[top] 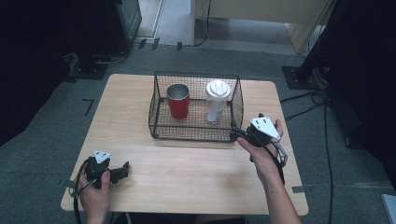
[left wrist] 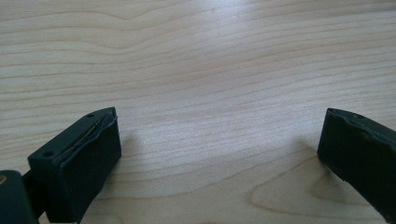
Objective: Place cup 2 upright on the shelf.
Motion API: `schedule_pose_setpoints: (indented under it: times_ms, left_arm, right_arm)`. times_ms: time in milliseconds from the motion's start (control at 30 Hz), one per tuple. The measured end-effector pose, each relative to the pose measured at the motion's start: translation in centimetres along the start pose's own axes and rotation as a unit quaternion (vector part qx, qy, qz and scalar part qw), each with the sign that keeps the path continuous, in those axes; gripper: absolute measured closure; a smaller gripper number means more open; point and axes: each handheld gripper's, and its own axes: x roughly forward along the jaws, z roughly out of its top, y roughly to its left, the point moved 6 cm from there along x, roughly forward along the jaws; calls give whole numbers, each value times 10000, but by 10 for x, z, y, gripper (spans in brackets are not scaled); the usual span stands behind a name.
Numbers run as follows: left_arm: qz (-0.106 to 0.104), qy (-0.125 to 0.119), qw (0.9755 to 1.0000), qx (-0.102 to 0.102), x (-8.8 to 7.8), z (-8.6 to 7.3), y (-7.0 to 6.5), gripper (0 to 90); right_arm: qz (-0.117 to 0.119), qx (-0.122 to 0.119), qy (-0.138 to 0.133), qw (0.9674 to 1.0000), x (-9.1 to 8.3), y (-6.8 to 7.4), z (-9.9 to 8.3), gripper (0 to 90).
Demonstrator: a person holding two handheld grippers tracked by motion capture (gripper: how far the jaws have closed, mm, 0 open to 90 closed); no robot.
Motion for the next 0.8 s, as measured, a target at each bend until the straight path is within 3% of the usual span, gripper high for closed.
schedule_pose_setpoints:
  times_ms: [800]
  left_arm:
    - [1,2,10000,6,0,0,0,0]
  right_arm:
    - [-342,144,257,9990,-26,-50,-58,32]
